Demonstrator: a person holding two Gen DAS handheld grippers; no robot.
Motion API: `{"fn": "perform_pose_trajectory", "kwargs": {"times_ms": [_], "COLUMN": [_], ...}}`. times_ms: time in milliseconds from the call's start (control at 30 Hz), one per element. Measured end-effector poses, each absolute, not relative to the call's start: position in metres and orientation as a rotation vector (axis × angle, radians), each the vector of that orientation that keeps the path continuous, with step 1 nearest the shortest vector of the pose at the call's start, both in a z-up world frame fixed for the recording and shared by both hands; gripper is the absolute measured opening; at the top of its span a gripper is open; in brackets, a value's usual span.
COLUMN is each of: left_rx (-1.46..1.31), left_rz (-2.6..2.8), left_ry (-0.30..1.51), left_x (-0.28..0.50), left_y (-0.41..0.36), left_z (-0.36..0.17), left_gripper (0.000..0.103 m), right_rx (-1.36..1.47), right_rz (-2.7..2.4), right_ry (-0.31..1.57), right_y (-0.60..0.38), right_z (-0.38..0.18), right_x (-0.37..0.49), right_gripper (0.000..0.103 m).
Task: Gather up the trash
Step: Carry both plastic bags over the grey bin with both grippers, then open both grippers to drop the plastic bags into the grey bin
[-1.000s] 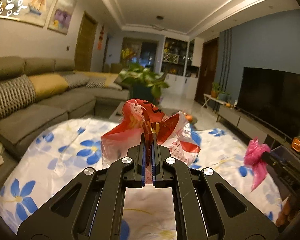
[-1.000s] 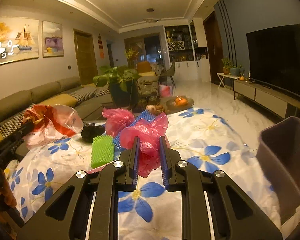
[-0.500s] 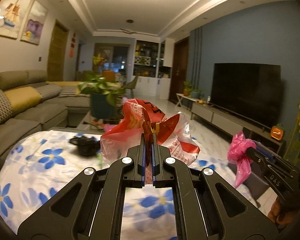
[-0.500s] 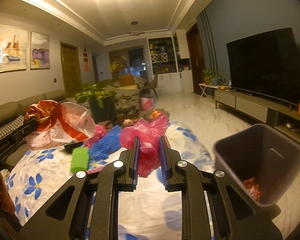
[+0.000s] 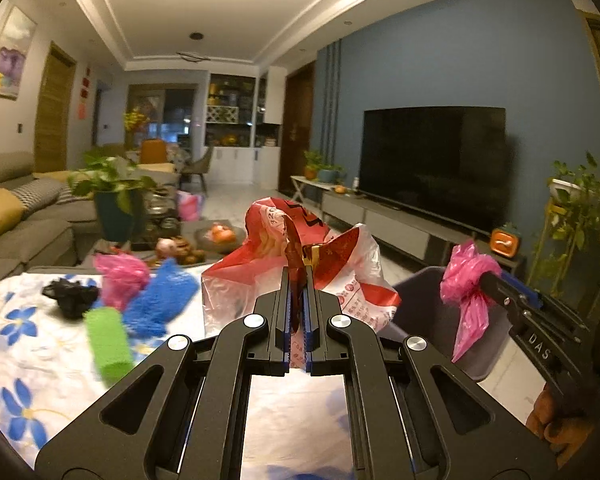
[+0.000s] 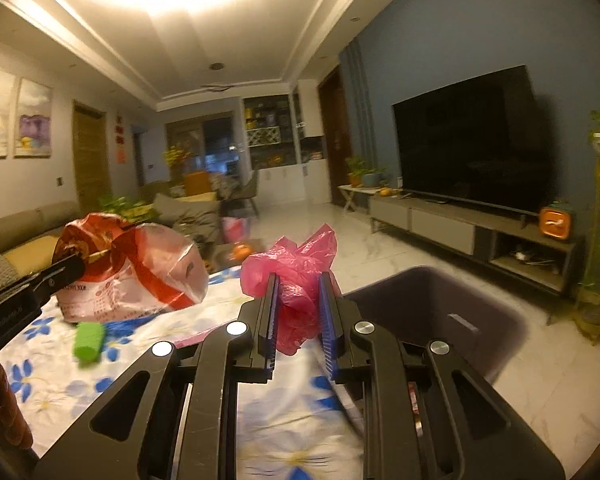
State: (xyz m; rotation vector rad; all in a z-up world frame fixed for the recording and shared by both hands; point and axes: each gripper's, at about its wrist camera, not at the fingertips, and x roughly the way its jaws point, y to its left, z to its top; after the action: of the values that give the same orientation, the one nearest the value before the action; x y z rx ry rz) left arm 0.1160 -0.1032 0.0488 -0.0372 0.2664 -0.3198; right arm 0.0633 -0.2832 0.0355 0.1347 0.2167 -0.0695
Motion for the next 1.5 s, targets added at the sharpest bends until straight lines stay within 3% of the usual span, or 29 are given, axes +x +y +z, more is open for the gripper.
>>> {"fn": "perform_pose_trajectory", "kwargs": {"times_ms": [600,1500], "left_rx": [-0.004,0.012], "left_rz": [-0.489,-0.538], "left_ry": [0.293,0.343], "left_x": [0.138,0.166], "left_y": [-0.2,-0.245], "left_z": [0.032,0.011], "left_gripper": [0.004,0.004], "right_rx": [0.173,0.162], "right_rz": [-0.269,-0.291], "right_ry": [0.21,0.212], "right_y": [-0.363,-0.365], "right_z": [0.015,0.01], "right_x": [0.059,0.064], "right_gripper": [0.02,0.02]}}
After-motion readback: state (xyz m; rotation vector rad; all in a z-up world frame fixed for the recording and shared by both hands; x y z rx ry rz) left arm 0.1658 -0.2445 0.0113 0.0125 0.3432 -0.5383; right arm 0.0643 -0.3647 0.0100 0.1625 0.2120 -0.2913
